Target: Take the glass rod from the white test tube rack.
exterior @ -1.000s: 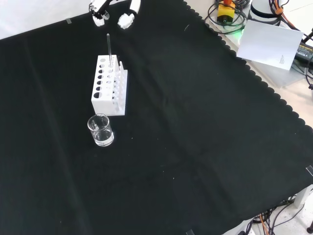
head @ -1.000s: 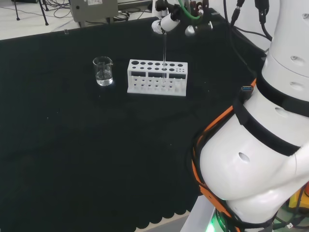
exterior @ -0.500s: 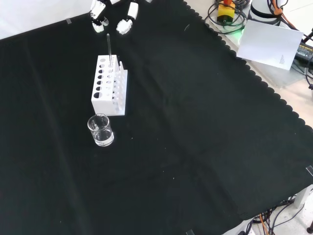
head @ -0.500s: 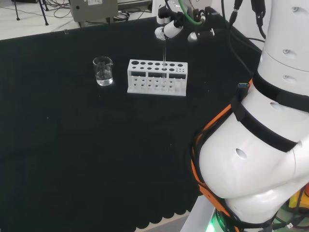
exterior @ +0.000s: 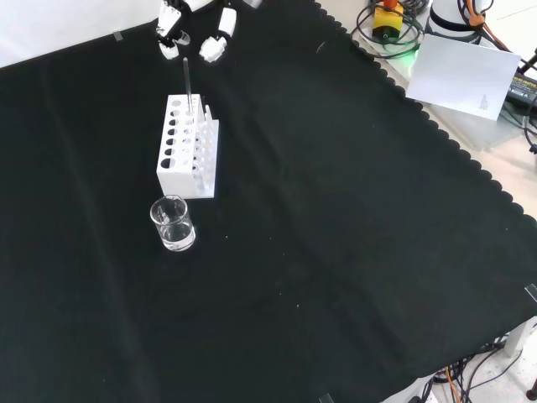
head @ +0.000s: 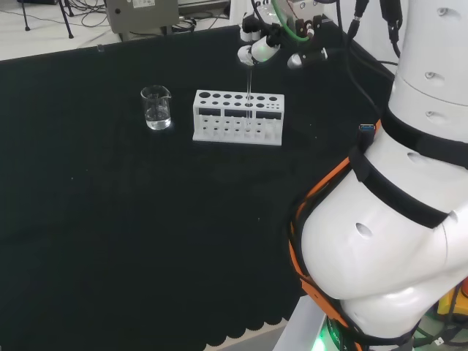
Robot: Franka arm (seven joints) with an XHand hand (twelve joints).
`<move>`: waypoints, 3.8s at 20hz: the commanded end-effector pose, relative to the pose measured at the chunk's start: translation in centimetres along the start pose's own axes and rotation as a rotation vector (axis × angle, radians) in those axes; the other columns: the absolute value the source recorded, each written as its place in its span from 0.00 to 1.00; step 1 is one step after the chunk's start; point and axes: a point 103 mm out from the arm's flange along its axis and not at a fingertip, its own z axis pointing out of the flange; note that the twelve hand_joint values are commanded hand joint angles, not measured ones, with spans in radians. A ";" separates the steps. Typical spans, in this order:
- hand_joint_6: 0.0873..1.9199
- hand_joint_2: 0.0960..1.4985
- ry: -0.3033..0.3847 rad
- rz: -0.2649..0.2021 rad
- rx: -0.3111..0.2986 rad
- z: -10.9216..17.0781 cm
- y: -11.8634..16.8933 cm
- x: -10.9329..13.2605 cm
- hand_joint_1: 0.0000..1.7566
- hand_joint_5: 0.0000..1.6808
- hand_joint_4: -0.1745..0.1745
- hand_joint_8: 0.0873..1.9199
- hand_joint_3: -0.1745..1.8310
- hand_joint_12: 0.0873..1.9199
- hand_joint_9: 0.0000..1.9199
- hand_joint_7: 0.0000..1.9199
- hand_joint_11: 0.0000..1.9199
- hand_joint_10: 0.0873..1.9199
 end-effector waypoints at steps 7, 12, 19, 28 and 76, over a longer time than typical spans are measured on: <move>0.49 0.56 -0.004 -0.011 0.019 1.3 1.1 -0.3 0.39 0.24 0.00 0.67 0.37 0.72 0.58 0.43 0.57 0.65; 0.50 0.56 -0.007 -0.012 0.024 1.6 1.3 -0.5 0.39 0.26 0.00 0.69 0.37 0.72 0.61 0.46 0.59 0.66; 0.51 0.55 -0.037 -0.015 0.016 2.5 1.6 -0.8 0.41 0.31 0.00 0.71 0.37 0.73 0.63 0.50 0.60 0.67; 0.48 0.53 -0.059 -0.022 -0.006 3.0 1.9 -1.0 0.47 0.39 0.00 0.71 0.38 0.73 0.65 0.59 0.59 0.65; 0.26 0.45 -0.104 0.053 -0.399 -9.2 0.6 7.7 0.75 0.69 0.00 0.51 0.39 0.50 0.90 0.64 0.76 0.25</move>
